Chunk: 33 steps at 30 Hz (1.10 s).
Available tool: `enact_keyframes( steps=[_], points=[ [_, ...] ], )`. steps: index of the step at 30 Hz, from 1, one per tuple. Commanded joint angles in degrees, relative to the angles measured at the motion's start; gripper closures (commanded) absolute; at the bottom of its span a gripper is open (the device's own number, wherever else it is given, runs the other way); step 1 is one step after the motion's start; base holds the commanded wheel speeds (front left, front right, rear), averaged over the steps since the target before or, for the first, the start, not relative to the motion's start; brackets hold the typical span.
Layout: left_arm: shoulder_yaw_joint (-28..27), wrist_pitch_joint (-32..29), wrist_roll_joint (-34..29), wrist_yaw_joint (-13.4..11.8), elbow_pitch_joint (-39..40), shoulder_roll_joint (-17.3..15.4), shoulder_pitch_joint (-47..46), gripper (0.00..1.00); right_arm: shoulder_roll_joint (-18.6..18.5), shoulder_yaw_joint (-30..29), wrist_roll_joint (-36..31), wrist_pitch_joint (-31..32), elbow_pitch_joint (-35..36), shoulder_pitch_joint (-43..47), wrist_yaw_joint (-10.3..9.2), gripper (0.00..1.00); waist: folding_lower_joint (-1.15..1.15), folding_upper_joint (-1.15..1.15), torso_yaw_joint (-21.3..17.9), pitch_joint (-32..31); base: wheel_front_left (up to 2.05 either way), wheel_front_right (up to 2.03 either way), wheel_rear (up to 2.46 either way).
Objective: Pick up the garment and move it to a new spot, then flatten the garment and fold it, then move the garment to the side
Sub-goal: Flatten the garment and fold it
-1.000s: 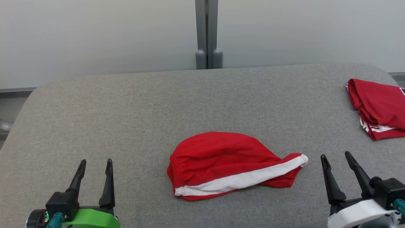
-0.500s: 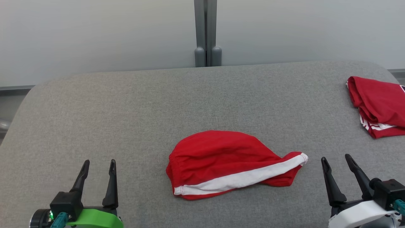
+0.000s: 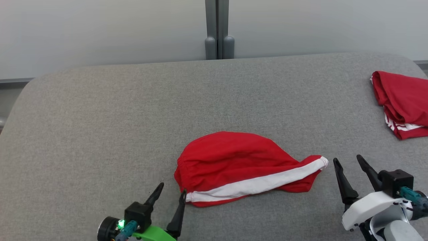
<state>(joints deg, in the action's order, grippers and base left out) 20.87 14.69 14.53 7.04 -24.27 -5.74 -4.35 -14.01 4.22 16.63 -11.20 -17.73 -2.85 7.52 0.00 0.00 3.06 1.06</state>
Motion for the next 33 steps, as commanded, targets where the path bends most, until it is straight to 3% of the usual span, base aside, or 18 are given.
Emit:
enact_keyframes(
  steps=[1, 11, 25, 26, 28, 29, 30, 31, 33],
  points=[
    [1.0, 0.2, 0.2, 0.2, -1.3, 0.2, -1.2, 0.0, -0.5, 0.6, 0.4, -0.4, -1.4, -1.5, -0.08, 0.0, 0.0, 0.0, 0.0, 1.2, 0.0, 0.0, 0.0],
    [7.8, 0.5, 1.9, 0.5, -10.3, 1.1, -6.6, 0.0, -1.9, 7.9, 5.1, -2.3, -12.8, -9.8, -0.08, 0.0, 0.0, 0.0, 0.3, 4.8, 0.0, 0.0, 0.0],
    [12.3, 0.5, 4.9, 0.5, -11.9, 1.8, -11.2, 0.0, -2.6, 15.8, 15.9, -3.6, -22.0, -16.2, -0.08, 0.0, 0.0, 0.0, 2.1, 8.5, 0.0, 0.0, 0.0],
    [12.6, 0.5, 5.0, 0.5, -12.0, 1.8, -11.4, 0.03, -2.7, 16.3, 16.6, -3.7, -22.7, -16.7, -0.08, 0.0, 0.0, 0.0, 2.3, 8.7, 0.0, 0.0, 0.0],
    [13.0, 0.5, 5.3, 0.5, -12.1, 1.9, -11.9, 0.47, -2.8, 17.6, 17.5, -3.7, -24.0, -18.0, -0.08, 0.0, 0.0, 0.0, 2.5, 9.0, 0.0, 0.0, 0.0],
    [13.2, 0.5, 5.5, 0.5, -12.2, 2.0, -12.0, 0.69, -2.7, 18.2, 18.1, -3.7, -24.7, -18.6, -0.08, 0.49, 0.0, 0.0, 2.6, 9.3, 0.0, 0.0, 0.0],
    [13.6, 0.5, 5.9, 0.5, -12.2, 2.1, -12.3, 1.0, -2.6, 19.2, 19.2, -3.8, -25.8, -19.6, -0.08, 0.72, 0.0, 0.0, 2.7, 9.5, 0.0, 0.0, 0.0],
    [13.7, 0.5, 6.0, 0.5, -12.1, 2.1, -12.5, 1.0, -2.6, 19.5, 19.7, -3.8, -26.3, -20.1, -0.08, 1.0, 0.0, 0.0, 2.8, 9.7, 0.0, 0.0, 0.0],
    [14.1, 0.5, 6.2, 0.5, -12.0, 2.1, -12.6, 1.0, -2.5, 20.3, 20.3, -3.9, -27.0, -21.0, -0.08, 1.0, 0.0, 0.0, 2.9, 9.9, 0.0, 0.0, 0.0]
  ],
)
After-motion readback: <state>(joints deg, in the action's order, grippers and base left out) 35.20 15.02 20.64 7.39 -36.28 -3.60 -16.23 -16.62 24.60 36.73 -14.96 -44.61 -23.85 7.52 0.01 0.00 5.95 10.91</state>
